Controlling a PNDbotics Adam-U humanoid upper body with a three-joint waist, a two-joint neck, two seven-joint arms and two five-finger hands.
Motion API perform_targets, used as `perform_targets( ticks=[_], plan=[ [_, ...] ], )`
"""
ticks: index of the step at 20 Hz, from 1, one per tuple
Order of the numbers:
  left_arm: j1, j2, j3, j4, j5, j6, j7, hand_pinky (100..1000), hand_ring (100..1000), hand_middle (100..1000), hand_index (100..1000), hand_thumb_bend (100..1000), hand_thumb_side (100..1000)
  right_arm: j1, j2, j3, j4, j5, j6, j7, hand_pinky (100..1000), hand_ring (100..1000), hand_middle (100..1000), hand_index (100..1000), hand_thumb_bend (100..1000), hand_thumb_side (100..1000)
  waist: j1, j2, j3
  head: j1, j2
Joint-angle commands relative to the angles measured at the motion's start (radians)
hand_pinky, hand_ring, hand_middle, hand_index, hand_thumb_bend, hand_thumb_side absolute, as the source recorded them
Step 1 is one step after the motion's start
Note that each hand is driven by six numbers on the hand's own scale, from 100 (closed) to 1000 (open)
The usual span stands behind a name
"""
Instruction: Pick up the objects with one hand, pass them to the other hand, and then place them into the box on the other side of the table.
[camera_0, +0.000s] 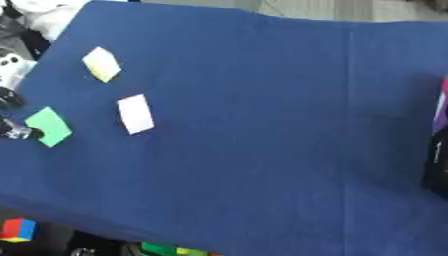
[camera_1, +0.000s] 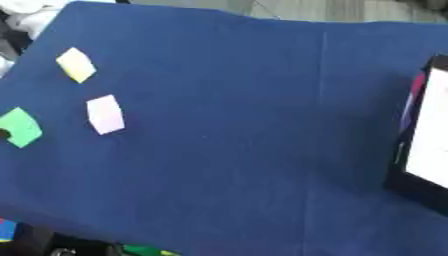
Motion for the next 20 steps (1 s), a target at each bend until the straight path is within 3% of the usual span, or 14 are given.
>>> perform_targets(
  ticks=[1, 11, 20],
  plan=[
    [-0.024, 0.025, -0.001, 0.013, -0.023, 0.002, -0.003, 933, 908, 833, 891, 576, 435, -0.005, -0.021, -0.003, -0.020, -0.001, 0.001, 0.002, 1000, 1000, 1000, 993, 100, 621, 0.004, -0.022, -0.001, 0.002, -0.005],
    [-0.087, -0.023, -0.029, 0.126, -0.129, 0.001, 0.001, 918, 907, 824, 887, 588, 422, -0.004, -0.013, 0.001, -0.020, 0.004, 0.004, 0.006, 1000, 1000, 1000, 994, 100, 624, -0.001, -0.017, -0.004, -0.001, -0.008],
    [-0.117, -0.062, -0.051, 0.162, -0.151, -0.011, -0.007, 886, 886, 773, 821, 486, 358, -0.006, -0.008, 0.005, -0.020, 0.006, 0.011, 0.009, 1000, 1000, 1000, 995, 100, 626, -0.002, -0.014, -0.006, -0.001, -0.006]
  ],
)
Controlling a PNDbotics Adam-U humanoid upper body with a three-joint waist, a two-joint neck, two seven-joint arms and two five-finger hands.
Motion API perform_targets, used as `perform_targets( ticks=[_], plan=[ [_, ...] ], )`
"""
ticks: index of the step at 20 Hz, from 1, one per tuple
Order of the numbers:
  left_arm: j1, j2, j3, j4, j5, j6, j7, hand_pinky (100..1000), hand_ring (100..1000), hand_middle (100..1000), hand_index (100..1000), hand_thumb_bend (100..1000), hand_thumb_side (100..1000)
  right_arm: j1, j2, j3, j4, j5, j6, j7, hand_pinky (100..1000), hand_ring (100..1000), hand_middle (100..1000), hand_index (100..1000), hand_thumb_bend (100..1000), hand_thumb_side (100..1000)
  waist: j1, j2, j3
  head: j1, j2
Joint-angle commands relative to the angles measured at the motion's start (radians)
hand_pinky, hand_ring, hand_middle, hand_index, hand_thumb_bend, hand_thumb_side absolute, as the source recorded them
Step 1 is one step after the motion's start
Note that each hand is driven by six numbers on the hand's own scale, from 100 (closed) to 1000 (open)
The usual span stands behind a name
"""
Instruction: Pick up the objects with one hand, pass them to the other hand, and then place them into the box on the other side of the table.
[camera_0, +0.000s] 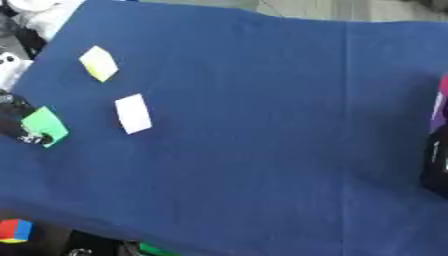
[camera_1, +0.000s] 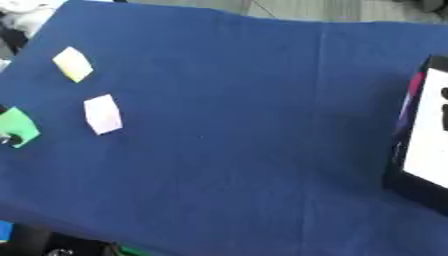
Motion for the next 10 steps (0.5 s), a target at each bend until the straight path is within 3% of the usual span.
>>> perform_targets(
  ticks=[1, 10],
  plan=[
    [-0.022, 0.022, -0.005, 0.005, -0.019, -0.006, -0.004, 885, 884, 771, 816, 475, 352, -0.006, -0.012, -0.004, -0.020, 0.004, 0.001, 0.000, 1000, 1000, 1000, 995, 100, 627, 0.004, -0.015, -0.001, 0.001, -0.005],
    [-0.041, -0.005, -0.013, 0.023, -0.028, 0.009, 0.015, 875, 867, 746, 757, 389, 318, -0.003, -0.008, 0.000, -0.020, 0.008, 0.007, 0.005, 1000, 1000, 1000, 996, 100, 629, 0.004, -0.014, -0.003, 0.002, -0.003]
  ],
)
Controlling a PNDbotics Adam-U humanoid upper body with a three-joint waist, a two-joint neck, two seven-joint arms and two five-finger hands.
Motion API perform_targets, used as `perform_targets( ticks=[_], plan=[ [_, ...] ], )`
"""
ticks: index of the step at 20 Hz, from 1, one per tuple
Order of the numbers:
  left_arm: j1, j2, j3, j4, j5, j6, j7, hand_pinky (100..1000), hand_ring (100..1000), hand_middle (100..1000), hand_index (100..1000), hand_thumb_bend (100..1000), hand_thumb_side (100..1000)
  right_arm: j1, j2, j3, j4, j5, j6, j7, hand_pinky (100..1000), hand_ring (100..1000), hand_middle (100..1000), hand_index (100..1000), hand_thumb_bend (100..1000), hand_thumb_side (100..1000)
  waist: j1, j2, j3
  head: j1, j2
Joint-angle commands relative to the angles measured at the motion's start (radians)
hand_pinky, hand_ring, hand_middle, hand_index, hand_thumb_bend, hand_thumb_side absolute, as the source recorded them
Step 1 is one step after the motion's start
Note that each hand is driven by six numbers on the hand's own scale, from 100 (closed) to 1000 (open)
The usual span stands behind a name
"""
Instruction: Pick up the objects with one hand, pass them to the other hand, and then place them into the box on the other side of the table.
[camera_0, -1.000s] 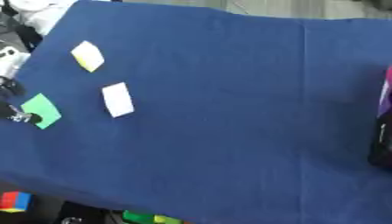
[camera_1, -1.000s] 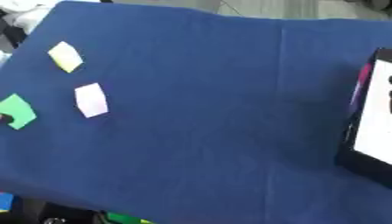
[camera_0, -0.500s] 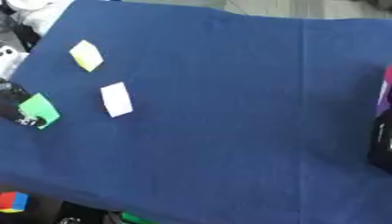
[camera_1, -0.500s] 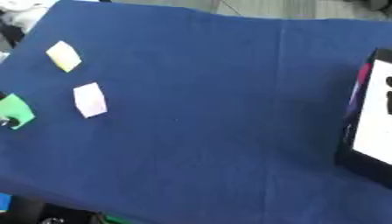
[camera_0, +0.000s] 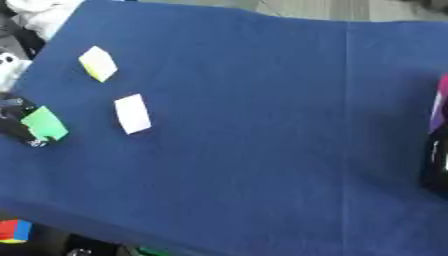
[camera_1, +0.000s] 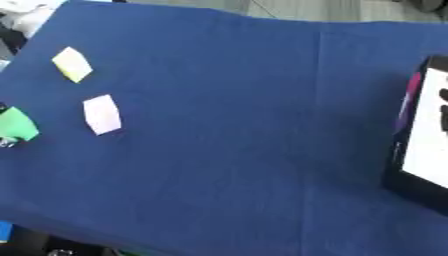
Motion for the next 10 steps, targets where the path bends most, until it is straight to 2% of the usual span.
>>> perform_targets(
  ticks=[1, 5, 10],
  plan=[
    [-0.017, 0.021, -0.003, -0.001, 0.001, 0.003, 0.004, 869, 856, 731, 728, 355, 295, -0.004, -0.015, -0.002, -0.020, 0.005, 0.002, 0.000, 1000, 1000, 1000, 996, 100, 628, 0.004, -0.014, -0.001, 0.002, -0.003],
    [-0.011, 0.029, 0.005, -0.022, 0.013, 0.008, -0.003, 854, 815, 685, 673, 239, 216, -0.005, -0.018, -0.002, -0.020, 0.004, 0.000, -0.001, 1000, 1000, 1000, 997, 100, 625, 0.004, -0.015, -0.001, -0.001, -0.002],
    [0.013, 0.063, 0.032, -0.133, 0.054, 0.034, 0.012, 852, 805, 670, 671, 148, 171, -0.005, -0.022, -0.002, -0.020, 0.004, -0.004, -0.001, 1000, 1000, 1000, 996, 100, 622, 0.004, -0.015, -0.001, -0.008, -0.007]
  ],
)
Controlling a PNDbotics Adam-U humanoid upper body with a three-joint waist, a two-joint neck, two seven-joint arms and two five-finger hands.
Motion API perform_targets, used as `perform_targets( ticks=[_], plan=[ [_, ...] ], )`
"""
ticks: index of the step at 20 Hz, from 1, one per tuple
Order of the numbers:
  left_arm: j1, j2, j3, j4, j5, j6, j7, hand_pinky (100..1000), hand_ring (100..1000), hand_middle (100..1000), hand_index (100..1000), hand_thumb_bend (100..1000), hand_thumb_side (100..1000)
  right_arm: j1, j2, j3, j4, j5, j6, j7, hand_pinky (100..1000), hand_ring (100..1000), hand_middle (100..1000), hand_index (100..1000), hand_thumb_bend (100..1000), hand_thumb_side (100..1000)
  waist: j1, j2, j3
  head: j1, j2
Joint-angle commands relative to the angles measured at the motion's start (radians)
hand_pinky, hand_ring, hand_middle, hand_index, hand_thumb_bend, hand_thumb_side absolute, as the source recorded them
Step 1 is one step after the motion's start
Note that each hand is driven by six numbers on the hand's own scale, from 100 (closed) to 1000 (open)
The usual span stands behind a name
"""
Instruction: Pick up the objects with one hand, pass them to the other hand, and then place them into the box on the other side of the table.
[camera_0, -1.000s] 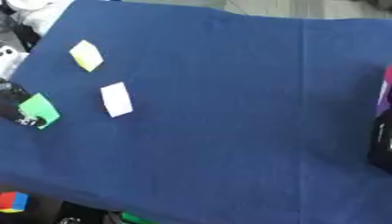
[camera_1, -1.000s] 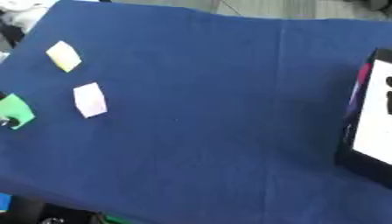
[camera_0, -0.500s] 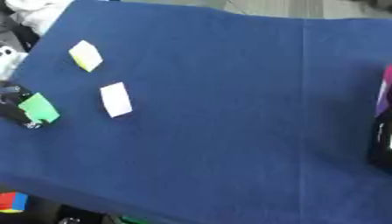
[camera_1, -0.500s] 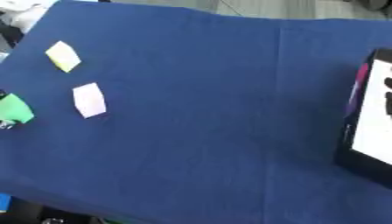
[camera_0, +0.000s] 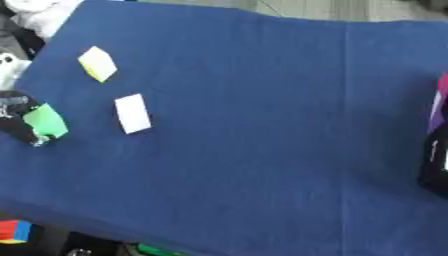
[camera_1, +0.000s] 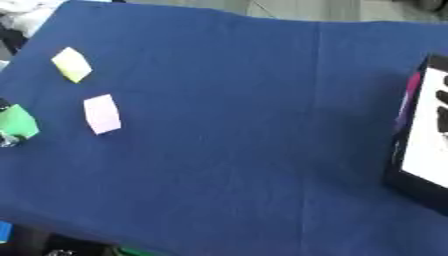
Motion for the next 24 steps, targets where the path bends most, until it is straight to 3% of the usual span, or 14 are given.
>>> perform_targets(
  ticks=[1, 8, 13, 19, 24],
  plan=[
    [0.001, 0.071, 0.030, -0.090, 0.023, 0.021, 0.015, 849, 801, 665, 670, 130, 171, -0.005, -0.023, -0.006, -0.020, 0.003, -0.005, -0.001, 1000, 1000, 1000, 996, 100, 621, 0.003, -0.015, 0.001, -0.011, -0.009],
    [0.012, 0.076, 0.076, -0.310, 0.031, 0.083, 0.103, 842, 770, 641, 661, 100, 166, -0.018, -0.033, 0.000, -0.020, -0.003, -0.023, 0.004, 1000, 1000, 1000, 994, 100, 614, -0.005, -0.013, -0.001, -0.071, -0.034],
    [-0.005, 0.024, 0.072, -0.457, 0.030, 0.116, 0.201, 832, 743, 628, 668, 100, 186, -0.055, -0.057, 0.017, -0.020, -0.022, -0.051, 0.017, 1000, 1000, 1000, 991, 100, 610, -0.008, -0.015, -0.006, -0.101, -0.042],
    [-0.016, -0.111, 0.062, -0.565, -0.014, 0.094, 0.383, 808, 696, 616, 678, 100, 200, -0.149, -0.119, 0.072, -0.020, -0.040, -0.072, 0.070, 997, 1000, 1000, 983, 100, 562, -0.011, -0.023, -0.012, -0.111, -0.036],
    [-0.004, -0.245, 0.043, -0.603, -0.133, 0.027, 0.565, 793, 678, 612, 677, 100, 188, -0.254, -0.156, 0.140, -0.020, -0.049, -0.024, 0.141, 992, 1000, 1000, 979, 100, 521, -0.015, -0.029, -0.017, -0.122, -0.025]
  ],
)
